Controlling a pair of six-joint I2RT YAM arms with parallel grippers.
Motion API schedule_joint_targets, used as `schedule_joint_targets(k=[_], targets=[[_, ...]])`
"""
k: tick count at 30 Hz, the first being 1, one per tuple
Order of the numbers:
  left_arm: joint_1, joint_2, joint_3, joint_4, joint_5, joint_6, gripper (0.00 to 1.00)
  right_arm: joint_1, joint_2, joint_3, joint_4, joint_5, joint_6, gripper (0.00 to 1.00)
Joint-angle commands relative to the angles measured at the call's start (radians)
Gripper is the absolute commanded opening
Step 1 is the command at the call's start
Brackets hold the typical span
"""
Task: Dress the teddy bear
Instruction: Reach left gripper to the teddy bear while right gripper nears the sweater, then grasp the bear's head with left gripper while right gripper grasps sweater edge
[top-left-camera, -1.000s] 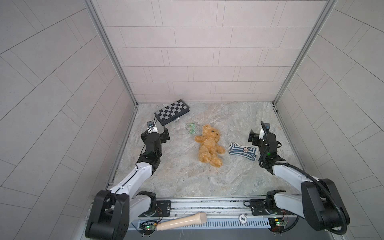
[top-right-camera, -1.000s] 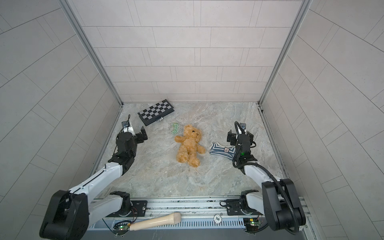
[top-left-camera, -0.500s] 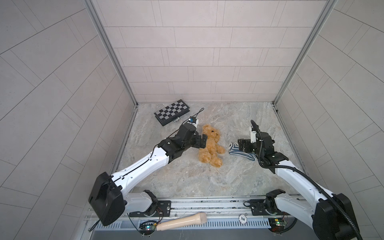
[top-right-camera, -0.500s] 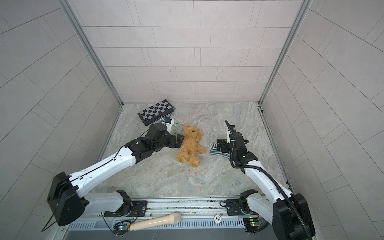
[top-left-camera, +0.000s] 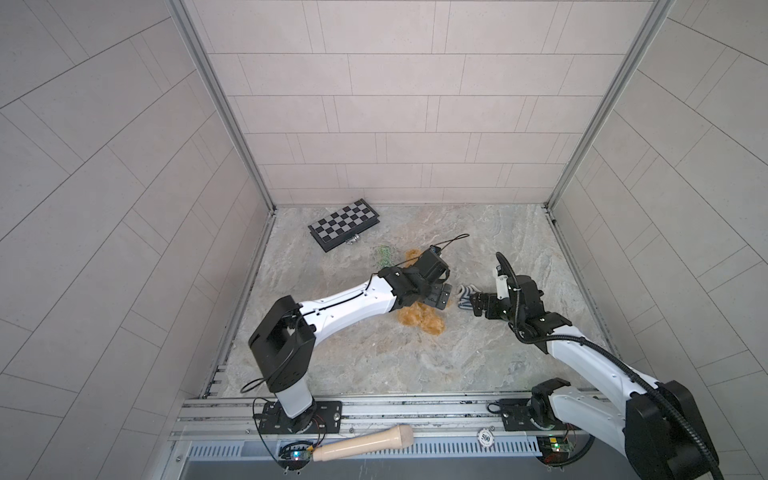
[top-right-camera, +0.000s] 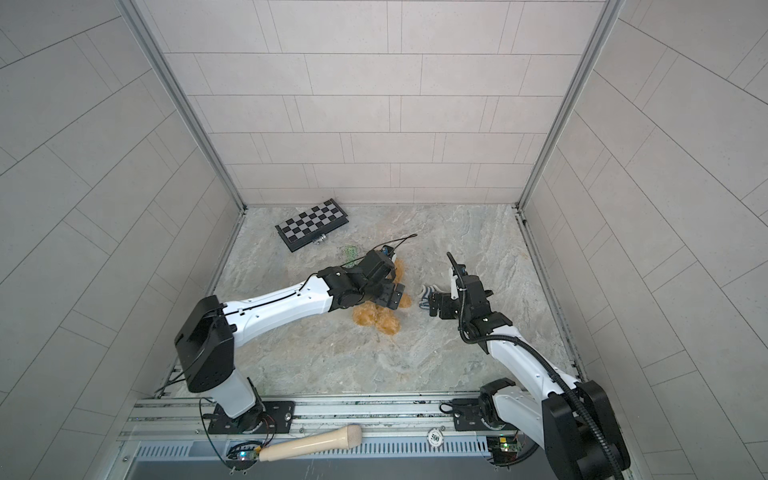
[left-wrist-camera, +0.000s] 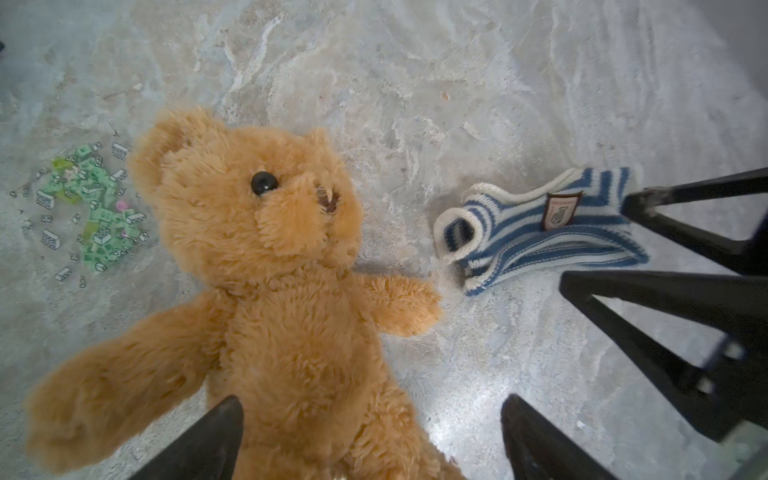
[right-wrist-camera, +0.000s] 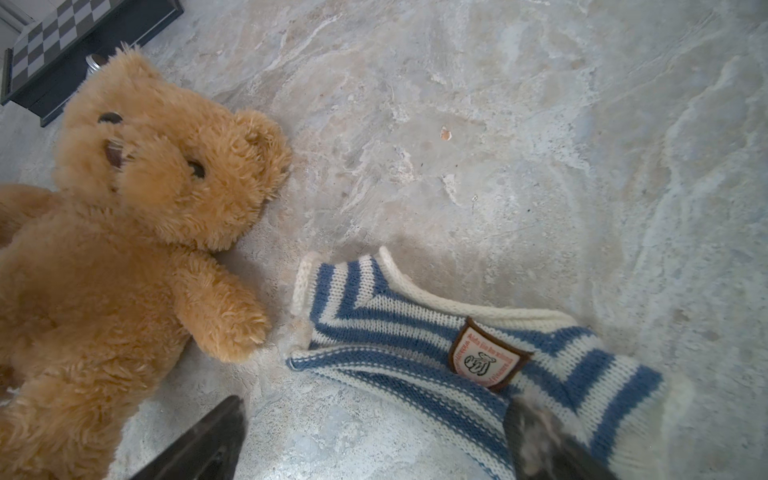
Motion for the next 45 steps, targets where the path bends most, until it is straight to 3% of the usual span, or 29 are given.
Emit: schedule_joint_targets(k=[1, 5, 11, 18, 26, 33, 45], targets=[[-0.002, 0.057, 0.034, -0.062, -0.138, -0.010, 1.00, 0.008, -0.008, -0.012, 0.012, -0.003, 0.021, 0.99], [-0.001, 0.095, 0.011, -0.049, -0.213, -0.025, 1.00, 0.017, -0.014, -0.010, 0.002, 0.008, 0.018, 0.99], [0.002, 0.132, -0.034, -0.015, -0.204, -0.027, 1.00, 0.031, 0.015, 0.015, -0.008, 0.023, 0.007, 0.99], [0.029, 0.083, -0.149, 0.091, -0.109, -0.033, 0.78, 0.049, 0.080, 0.095, -0.052, 0.026, -0.017, 0.99], [0.083, -0.051, -0.347, 0.203, -0.010, -0.040, 0.53, 0.088, 0.151, 0.155, -0.104, 0.045, -0.043, 0.98], [0.124, -0.236, -0.504, 0.248, 0.036, -0.048, 0.39, 0.147, 0.272, 0.249, -0.204, 0.056, -0.031, 0.95], [0.145, -0.572, -0.636, 0.197, 0.078, 0.017, 0.33, 0.204, 0.406, 0.267, -0.156, 0.053, 0.007, 0.92]])
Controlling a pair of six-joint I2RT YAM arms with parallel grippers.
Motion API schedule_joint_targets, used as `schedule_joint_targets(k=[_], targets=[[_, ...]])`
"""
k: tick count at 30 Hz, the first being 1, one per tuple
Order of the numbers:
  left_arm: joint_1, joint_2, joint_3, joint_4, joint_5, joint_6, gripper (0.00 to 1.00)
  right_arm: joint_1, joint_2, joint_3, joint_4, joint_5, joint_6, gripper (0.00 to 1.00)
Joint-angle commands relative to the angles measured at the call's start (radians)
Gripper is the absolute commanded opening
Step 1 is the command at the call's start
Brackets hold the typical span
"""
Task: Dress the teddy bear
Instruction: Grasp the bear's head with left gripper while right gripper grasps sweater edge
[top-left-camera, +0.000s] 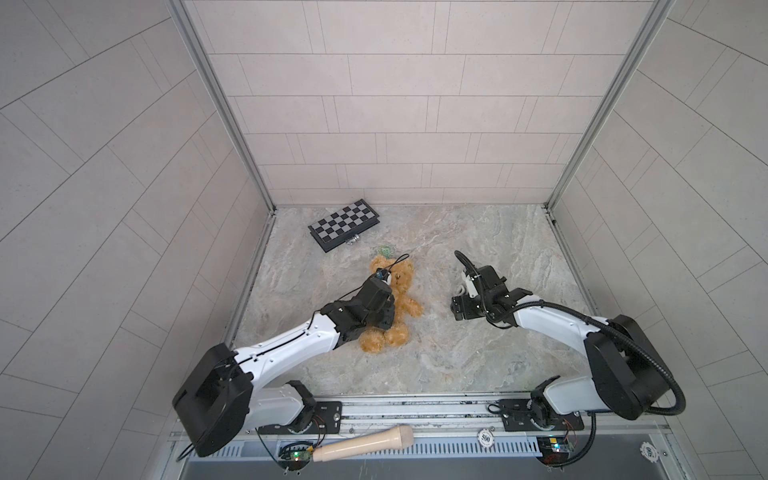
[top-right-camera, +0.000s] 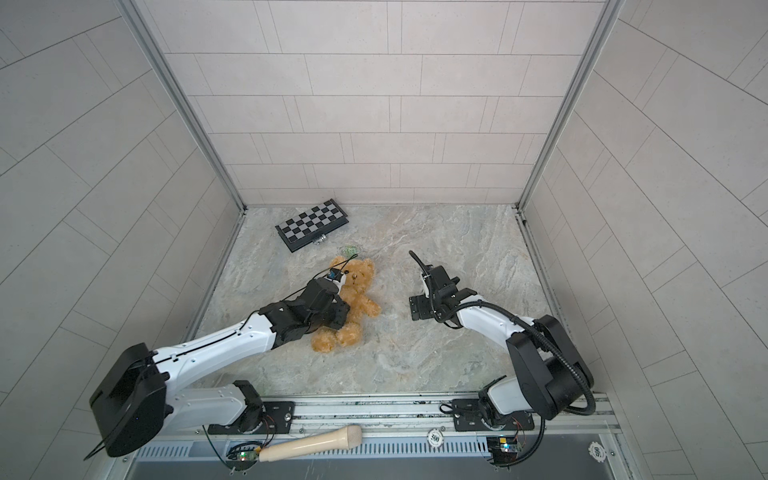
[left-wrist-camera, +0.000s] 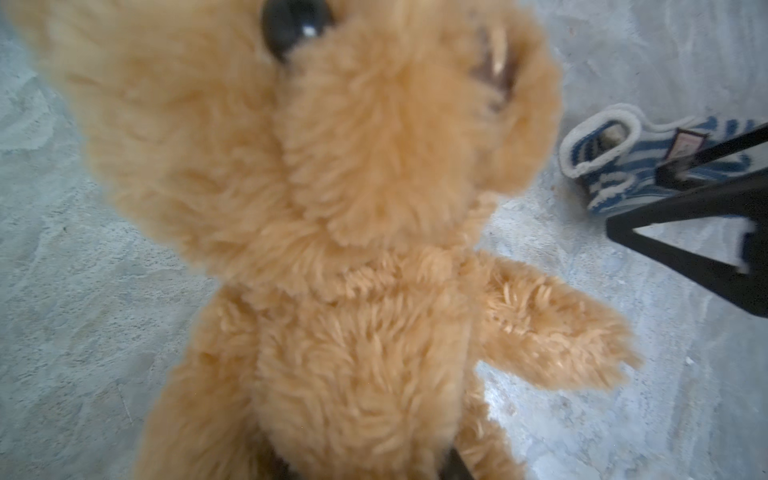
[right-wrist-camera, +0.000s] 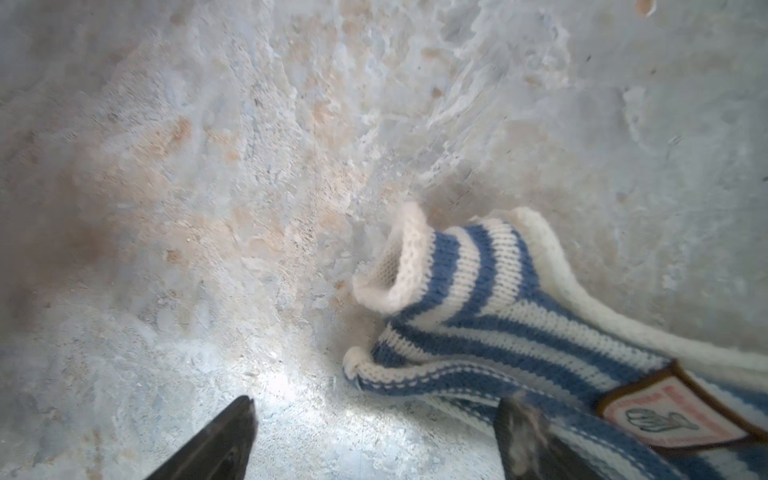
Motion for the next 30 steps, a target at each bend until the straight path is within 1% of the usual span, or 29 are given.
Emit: schedule_joint_targets(k=[1, 6, 11, 17, 21, 24, 27, 30], targets=[[0.001, -0.088, -0.020, -0.012, 0.011, 0.041, 0.34, 0.021, 0.040, 0.036, -0.001, -0.001, 0.020, 0.91], [0.001, -0.137, -0.018, -0.070, 0.004, 0.068, 0.34, 0.059, 0.101, 0.064, 0.030, -0.012, 0.044, 0.88], [0.002, -0.136, -0.031, -0.120, -0.033, 0.072, 0.33, 0.110, 0.159, 0.087, 0.094, -0.033, 0.088, 0.86], [0.003, -0.160, -0.058, -0.123, -0.017, 0.045, 0.33, 0.151, 0.208, 0.128, 0.210, -0.117, 0.163, 0.86], [-0.001, -0.170, -0.063, -0.134, 0.016, 0.053, 0.36, 0.148, 0.162, 0.125, 0.213, -0.132, 0.166, 0.86], [-0.039, -0.164, -0.049, -0.127, 0.057, 0.084, 0.40, 0.131, 0.100, 0.089, 0.203, -0.131, 0.166, 0.86], [-0.091, -0.111, -0.013, -0.134, 0.078, 0.113, 0.41, 0.102, 0.028, 0.040, 0.203, -0.137, 0.179, 0.86], [-0.108, -0.043, 0.014, -0.140, 0.095, 0.127, 0.41, 0.067, -0.046, 0.001, 0.197, -0.133, 0.173, 0.86]])
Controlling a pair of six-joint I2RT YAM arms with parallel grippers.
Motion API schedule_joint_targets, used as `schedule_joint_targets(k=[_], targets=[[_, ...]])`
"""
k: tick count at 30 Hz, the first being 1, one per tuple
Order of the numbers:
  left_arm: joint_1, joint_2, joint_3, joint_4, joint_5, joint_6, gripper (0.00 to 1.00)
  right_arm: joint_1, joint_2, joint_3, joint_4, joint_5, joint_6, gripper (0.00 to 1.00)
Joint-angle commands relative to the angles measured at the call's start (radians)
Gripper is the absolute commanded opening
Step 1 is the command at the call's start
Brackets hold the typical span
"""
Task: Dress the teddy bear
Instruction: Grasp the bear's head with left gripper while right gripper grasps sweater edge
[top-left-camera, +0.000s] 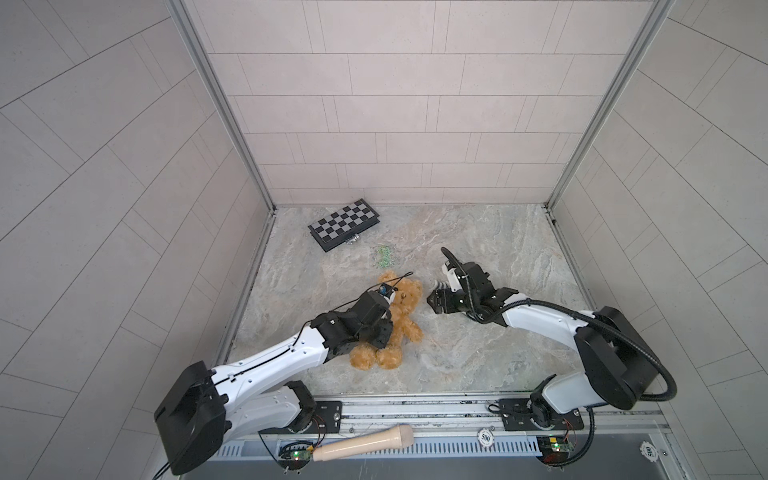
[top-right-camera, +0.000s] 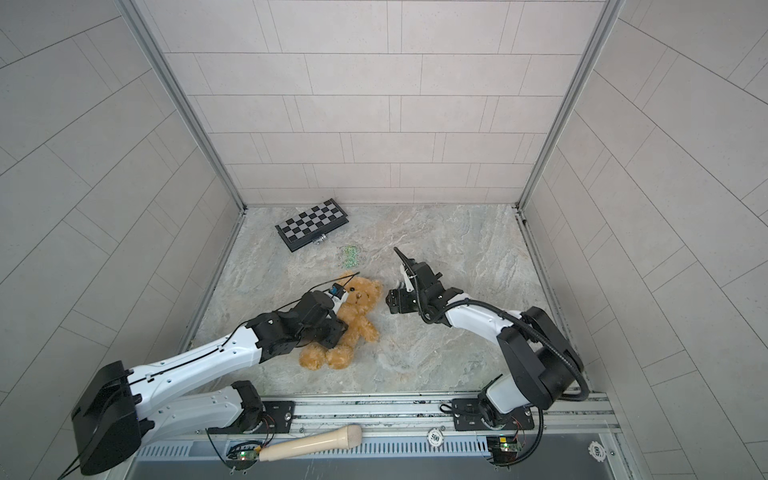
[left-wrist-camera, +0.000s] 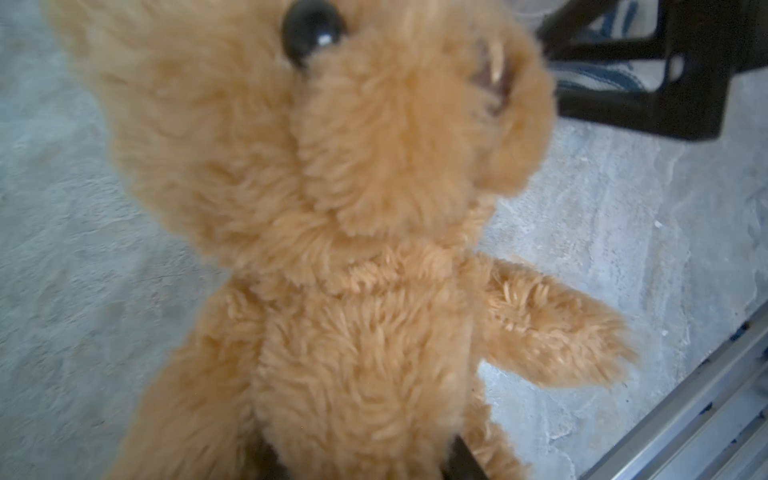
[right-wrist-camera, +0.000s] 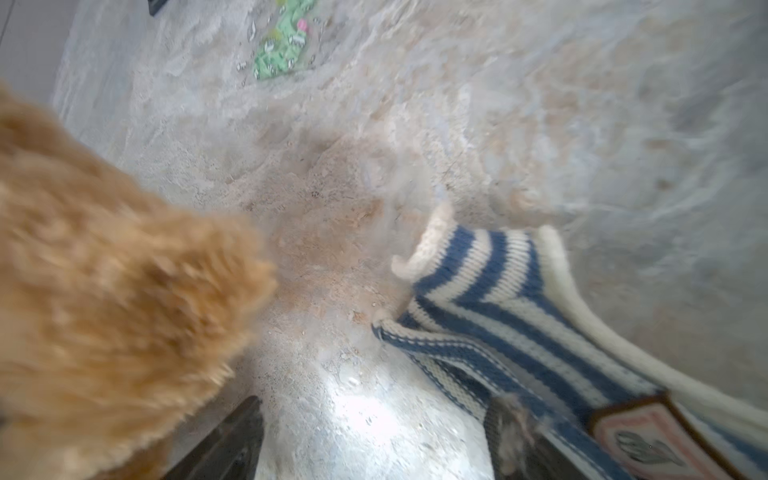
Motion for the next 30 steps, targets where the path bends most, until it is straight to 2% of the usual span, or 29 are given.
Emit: schedule_joint_targets(k=[1, 3, 4, 7, 9, 13, 16, 20, 27, 30], targets=[[-0.018, 0.054, 0.055, -0.008, 0.021, 0.038, 0.42, -0.036, -0.079, -0.041, -0.007, 0.008, 0.014, 0.86], [-0.018, 0.083, 0.064, -0.018, 0.010, 0.043, 0.45, -0.056, -0.124, -0.066, -0.008, 0.028, 0.012, 0.86], [-0.017, 0.095, 0.065, -0.021, 0.000, 0.044, 0.49, -0.064, -0.147, -0.079, -0.008, 0.040, 0.013, 0.86], [-0.017, 0.117, 0.084, -0.062, -0.029, 0.047, 0.71, -0.077, -0.213, -0.103, -0.005, 0.074, -0.020, 0.86], [-0.019, 0.101, 0.114, -0.124, -0.086, 0.051, 0.81, -0.086, -0.251, -0.102, -0.025, 0.087, -0.039, 0.86], [-0.020, 0.018, 0.169, -0.173, -0.080, 0.049, 0.91, -0.103, -0.296, -0.103, -0.070, 0.096, -0.064, 0.86], [-0.044, 0.021, 0.219, -0.186, -0.067, 0.034, 0.89, -0.114, -0.303, -0.093, -0.086, 0.103, -0.080, 0.86], [-0.068, 0.109, 0.284, -0.201, -0.088, 0.004, 0.84, -0.126, -0.307, -0.092, -0.098, 0.105, -0.091, 0.87], [-0.106, 0.248, 0.329, -0.213, -0.096, -0.043, 0.77, -0.131, -0.294, -0.081, -0.138, 0.087, -0.125, 0.87], [-0.117, 0.288, 0.324, -0.231, -0.126, -0.064, 0.78, -0.130, -0.289, -0.082, -0.138, 0.086, -0.131, 0.87]])
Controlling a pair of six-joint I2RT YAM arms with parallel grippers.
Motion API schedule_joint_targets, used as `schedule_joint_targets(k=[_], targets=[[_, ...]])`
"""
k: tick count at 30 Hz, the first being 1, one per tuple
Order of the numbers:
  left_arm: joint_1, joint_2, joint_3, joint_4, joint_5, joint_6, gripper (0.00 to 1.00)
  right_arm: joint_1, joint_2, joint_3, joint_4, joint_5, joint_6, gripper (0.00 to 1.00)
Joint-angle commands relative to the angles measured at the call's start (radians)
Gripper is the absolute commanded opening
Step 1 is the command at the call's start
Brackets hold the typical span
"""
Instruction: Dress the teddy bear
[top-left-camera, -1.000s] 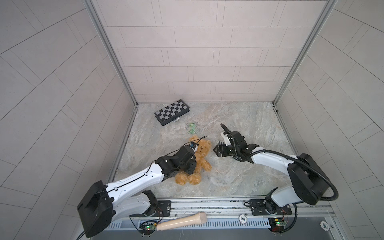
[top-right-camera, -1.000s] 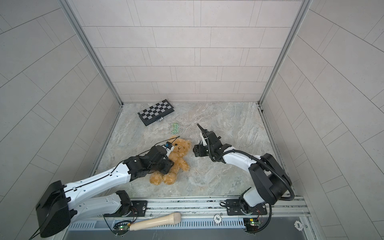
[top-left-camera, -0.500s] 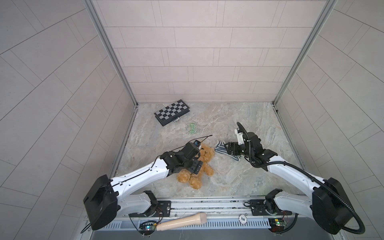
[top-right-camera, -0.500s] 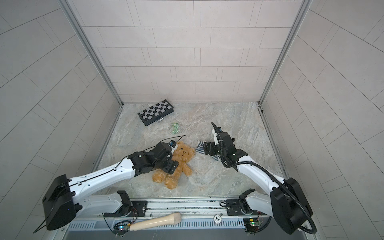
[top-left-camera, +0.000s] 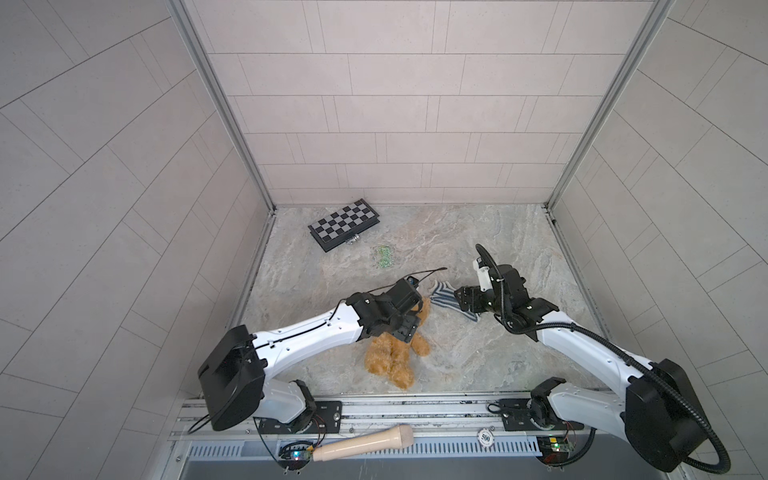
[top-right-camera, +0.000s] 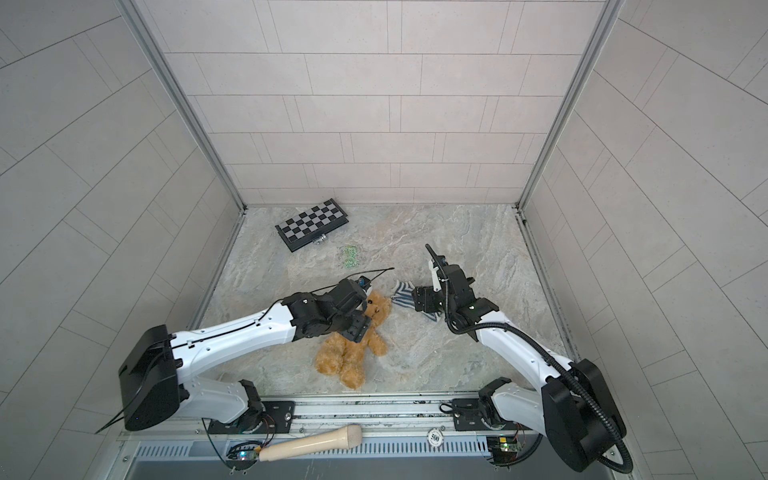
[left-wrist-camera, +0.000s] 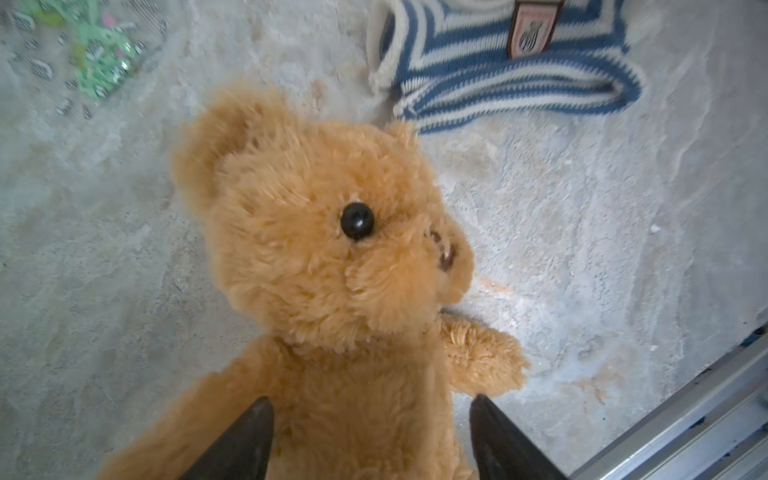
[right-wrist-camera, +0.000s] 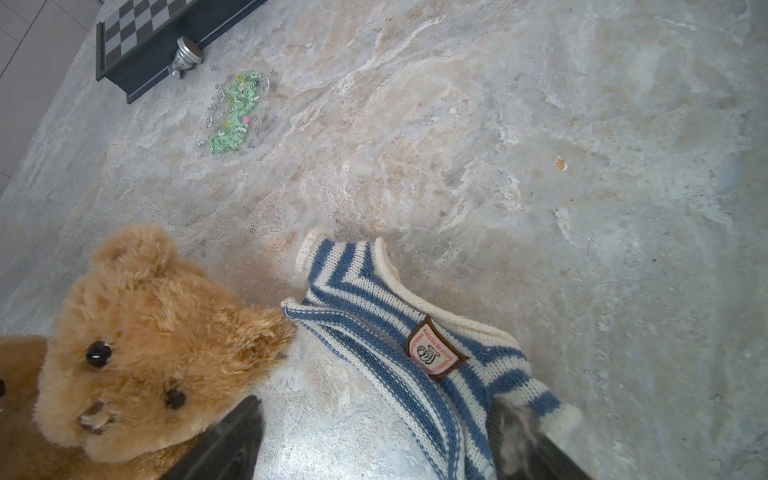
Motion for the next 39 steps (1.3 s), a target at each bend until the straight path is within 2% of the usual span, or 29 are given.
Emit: schedule_joint_targets(k=[1, 5, 9, 14, 17, 24, 27, 34, 39], targets=[[-0.013, 0.029, 0.017, -0.046, -0.050, -0.038, 0.78, -0.002, 0.001, 0.022, -0.025, 0.004, -0.020, 0.87], [-0.013, 0.081, -0.004, -0.034, -0.064, -0.045, 0.85, -0.002, 0.006, 0.022, -0.027, 0.002, -0.030, 0.87], [-0.012, 0.119, -0.034, 0.013, -0.057, -0.054, 0.85, -0.002, 0.010, 0.028, -0.040, 0.011, -0.044, 0.87], [-0.007, 0.149, -0.073, 0.053, -0.068, -0.062, 0.77, -0.002, 0.016, 0.024, -0.048, 0.008, -0.052, 0.87], [0.000, 0.133, -0.101, 0.077, -0.084, -0.067, 0.65, 0.008, 0.039, 0.029, -0.048, -0.004, -0.053, 0.87], [0.047, -0.027, -0.199, 0.155, -0.074, -0.078, 0.37, 0.053, 0.112, 0.077, -0.096, 0.027, -0.081, 0.86], [0.062, -0.129, -0.228, 0.157, -0.076, -0.062, 0.28, 0.070, 0.149, 0.099, -0.111, 0.042, -0.088, 0.85], [0.082, -0.359, -0.244, 0.155, -0.033, -0.022, 0.21, 0.088, 0.282, 0.154, -0.115, 0.027, -0.057, 0.83], [0.084, -0.421, -0.237, 0.161, -0.009, -0.026, 0.18, 0.088, 0.362, 0.148, -0.070, 0.008, -0.007, 0.83]])
